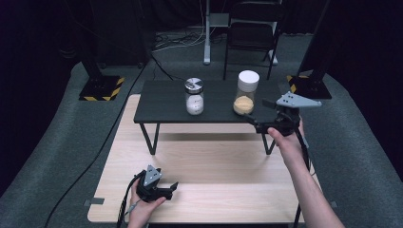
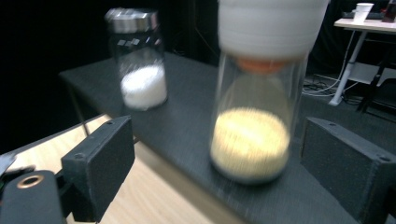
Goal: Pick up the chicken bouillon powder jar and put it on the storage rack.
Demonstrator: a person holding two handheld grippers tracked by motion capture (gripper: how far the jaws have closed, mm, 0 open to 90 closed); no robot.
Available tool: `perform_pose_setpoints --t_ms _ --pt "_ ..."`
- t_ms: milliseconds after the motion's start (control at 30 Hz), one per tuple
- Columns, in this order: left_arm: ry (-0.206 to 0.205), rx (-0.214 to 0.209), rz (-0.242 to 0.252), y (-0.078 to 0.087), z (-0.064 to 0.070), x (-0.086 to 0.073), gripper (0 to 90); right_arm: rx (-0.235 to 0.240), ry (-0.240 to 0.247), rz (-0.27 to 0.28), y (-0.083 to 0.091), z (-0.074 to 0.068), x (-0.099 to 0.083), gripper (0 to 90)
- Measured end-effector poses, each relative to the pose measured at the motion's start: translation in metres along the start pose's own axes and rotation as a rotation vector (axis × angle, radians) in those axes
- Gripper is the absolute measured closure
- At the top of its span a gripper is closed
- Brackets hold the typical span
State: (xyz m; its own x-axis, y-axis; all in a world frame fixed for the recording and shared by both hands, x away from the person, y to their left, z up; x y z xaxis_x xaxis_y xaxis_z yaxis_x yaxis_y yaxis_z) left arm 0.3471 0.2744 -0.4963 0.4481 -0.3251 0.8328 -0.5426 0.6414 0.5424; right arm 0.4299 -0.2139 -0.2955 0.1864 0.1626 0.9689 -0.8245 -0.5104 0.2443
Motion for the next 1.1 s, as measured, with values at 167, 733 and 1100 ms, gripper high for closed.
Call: perform_pose_setpoints --t_ms 167,733,1100 --pt "0.001 0.001 0.0 0.0 0.001 0.0 10.7 -0.018 0.045 0.007 0.017 0.0 -0.031 9.4" --pt "0.001 0.003 -0.001 0.0 0.001 0.0 10.7 -0.054 0.03 -0.029 0.055 0.012 -0.132 9.5" --pt "0.004 0.002 -0.002 0.0 0.001 0.0 10.6 -0.089 -0.07 -0.098 0.06 0.02 -0.2 9.4"
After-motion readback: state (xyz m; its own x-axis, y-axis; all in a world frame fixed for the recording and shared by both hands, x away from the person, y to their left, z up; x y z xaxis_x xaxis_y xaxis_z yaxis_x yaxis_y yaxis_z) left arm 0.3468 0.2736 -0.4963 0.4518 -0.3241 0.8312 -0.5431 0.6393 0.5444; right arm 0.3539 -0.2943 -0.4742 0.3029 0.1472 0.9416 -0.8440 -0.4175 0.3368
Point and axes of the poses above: each handheld gripper's, and its own axes: y roughly backward along the jaws, x roughly out of its top, z roughly to its right, the point moved 8 cm from there along -y, roughly forward along the jaws, and after that the axes turned 12 degrees about -x, right-handed, at the moved point
